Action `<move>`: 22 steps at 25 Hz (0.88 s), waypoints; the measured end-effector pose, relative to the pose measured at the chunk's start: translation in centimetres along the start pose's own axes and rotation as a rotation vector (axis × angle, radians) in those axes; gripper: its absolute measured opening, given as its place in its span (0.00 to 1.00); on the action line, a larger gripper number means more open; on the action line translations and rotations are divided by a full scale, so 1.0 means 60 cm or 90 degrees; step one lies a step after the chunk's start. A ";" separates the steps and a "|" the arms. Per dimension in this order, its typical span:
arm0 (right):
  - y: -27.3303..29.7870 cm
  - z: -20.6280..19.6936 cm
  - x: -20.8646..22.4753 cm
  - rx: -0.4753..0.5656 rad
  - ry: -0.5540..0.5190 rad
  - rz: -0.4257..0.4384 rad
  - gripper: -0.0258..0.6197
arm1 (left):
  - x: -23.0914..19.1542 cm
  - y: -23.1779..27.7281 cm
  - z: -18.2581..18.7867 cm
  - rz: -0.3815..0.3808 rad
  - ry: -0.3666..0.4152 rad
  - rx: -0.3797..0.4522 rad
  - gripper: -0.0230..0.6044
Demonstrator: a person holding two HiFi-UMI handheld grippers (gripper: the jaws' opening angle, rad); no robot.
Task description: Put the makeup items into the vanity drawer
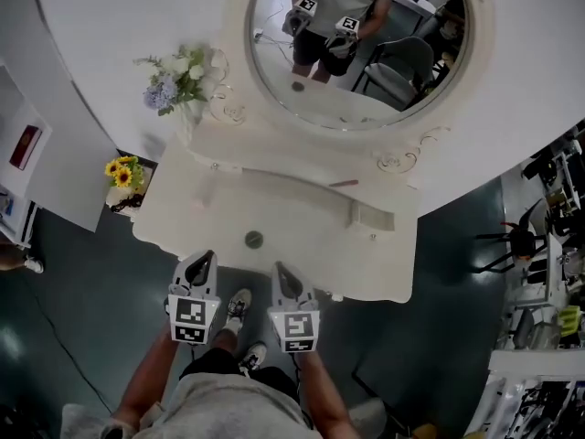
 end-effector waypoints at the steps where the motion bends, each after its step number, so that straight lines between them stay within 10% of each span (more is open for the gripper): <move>1: 0.013 -0.005 -0.001 -0.009 0.005 0.005 0.06 | -0.008 0.010 -0.002 0.001 -0.003 -0.008 0.04; 14: 0.160 -0.082 -0.011 -0.110 0.053 0.076 0.06 | -0.062 0.124 -0.056 -0.012 -0.028 -0.106 0.04; 17: 0.189 -0.103 -0.012 -0.146 0.073 0.108 0.31 | -0.063 0.139 -0.058 -0.015 -0.027 -0.116 0.04; 22: 0.229 -0.128 -0.008 -0.194 0.078 0.123 0.41 | -0.069 0.159 -0.060 -0.019 -0.019 -0.130 0.04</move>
Point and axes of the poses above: the fingertips, and each gripper's own axes: y forward along the fingers, x to its right, z out of its top, the point moved 8 cm from there along -y, backward along the fingers, and after that the axes turned 12 degrees about -y, right-handed, at the moved point
